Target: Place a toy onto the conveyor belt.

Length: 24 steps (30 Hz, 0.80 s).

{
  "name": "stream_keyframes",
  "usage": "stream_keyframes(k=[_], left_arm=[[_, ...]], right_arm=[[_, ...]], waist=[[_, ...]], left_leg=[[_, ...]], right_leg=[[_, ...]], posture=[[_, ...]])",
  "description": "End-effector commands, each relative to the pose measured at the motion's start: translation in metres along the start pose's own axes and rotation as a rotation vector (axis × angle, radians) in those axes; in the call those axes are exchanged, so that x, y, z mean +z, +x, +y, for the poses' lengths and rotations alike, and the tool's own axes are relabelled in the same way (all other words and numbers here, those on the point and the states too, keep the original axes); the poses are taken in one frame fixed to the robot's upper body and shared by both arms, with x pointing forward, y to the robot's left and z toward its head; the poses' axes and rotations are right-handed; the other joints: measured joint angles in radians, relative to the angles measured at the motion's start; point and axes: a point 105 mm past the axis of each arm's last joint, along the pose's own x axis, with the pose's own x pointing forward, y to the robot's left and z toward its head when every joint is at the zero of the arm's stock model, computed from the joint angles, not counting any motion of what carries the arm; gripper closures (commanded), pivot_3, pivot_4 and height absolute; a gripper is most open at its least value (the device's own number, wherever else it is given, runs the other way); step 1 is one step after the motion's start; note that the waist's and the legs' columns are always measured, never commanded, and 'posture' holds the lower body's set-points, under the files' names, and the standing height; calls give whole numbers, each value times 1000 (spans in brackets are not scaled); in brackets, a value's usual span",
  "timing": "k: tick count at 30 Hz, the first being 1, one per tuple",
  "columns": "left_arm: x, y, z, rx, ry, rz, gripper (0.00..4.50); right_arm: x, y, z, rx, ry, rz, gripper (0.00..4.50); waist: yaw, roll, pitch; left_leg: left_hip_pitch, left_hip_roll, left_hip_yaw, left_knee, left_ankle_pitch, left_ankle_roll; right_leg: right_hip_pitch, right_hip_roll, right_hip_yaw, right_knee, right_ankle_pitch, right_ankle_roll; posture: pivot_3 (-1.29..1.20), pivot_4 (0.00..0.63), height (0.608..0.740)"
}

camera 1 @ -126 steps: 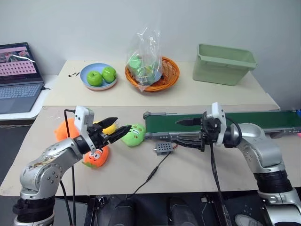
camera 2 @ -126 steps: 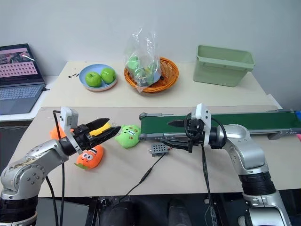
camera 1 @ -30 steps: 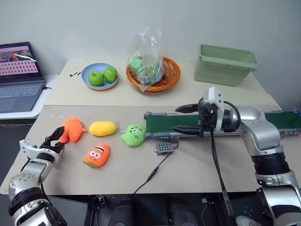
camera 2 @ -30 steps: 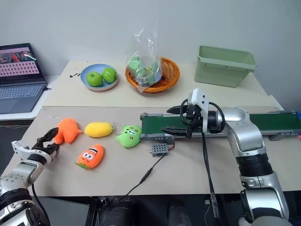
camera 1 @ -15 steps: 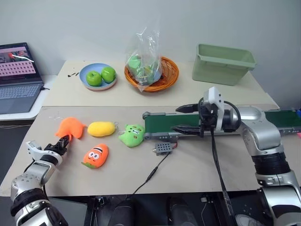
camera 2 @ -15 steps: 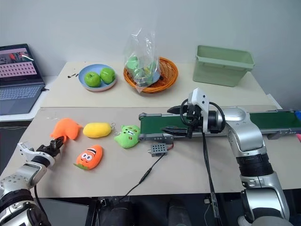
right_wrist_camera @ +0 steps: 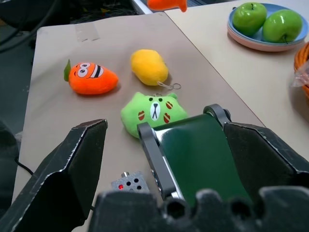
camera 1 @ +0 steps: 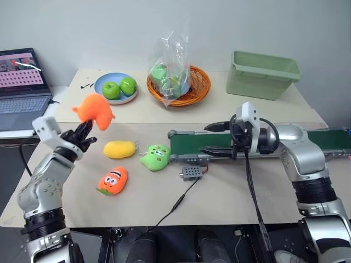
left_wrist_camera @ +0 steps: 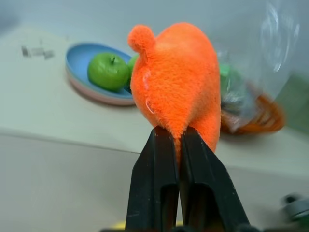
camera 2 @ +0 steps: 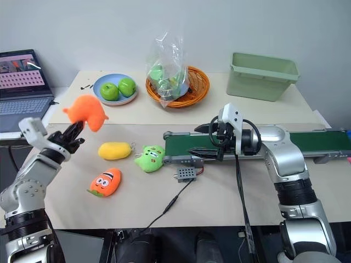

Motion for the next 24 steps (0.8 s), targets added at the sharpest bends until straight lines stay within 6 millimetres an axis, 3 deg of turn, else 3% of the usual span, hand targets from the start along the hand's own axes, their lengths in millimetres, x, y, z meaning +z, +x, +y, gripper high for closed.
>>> stream_keyframes(k=[1,4,8,12,16,24], left_arm=[[-7,2,-16,-39,464,28,4491],[-11,-3,-15,-33,859,-12,4491],[-3,-13,-16,-38,1180,-138,4491],[8,-24,-41,-116,1503,-387,4491],[20,-20,-62,-133,1558,-570,4491],[7,15,-101,-281,1527,-666,4491]], right_arm=[[12,-1,-1,-20,-49,-34,0],[11,-1,-1,-27,-46,-38,0],[10,-1,-2,-36,-43,-39,0],[10,1,-2,-39,-42,-42,0],[10,3,-2,-40,-41,-46,0],[13,4,1,-46,-44,-61,0]], waist=[[2,0,0],[1,0,0],[4,1,0],[10,1,1],[17,1,1],[20,1,1]], left_leg=[[0,0,1,0,0,0],[0,1,2,0,0,0],[-1,1,2,0,0,0],[-2,1,2,0,0,0],[-3,1,3,0,0,0],[-3,1,3,1,0,0]], right_leg=[[0,0,0,0,0,0],[-1,1,0,0,0,0],[-2,0,0,0,0,0],[-2,-1,-1,0,0,0],[-2,-2,-2,0,0,0],[-2,-1,-3,3,0,0]], posture=[[0,150,740],[0,150,740],[0,150,740],[0,150,740],[0,150,740],[0,150,740]])
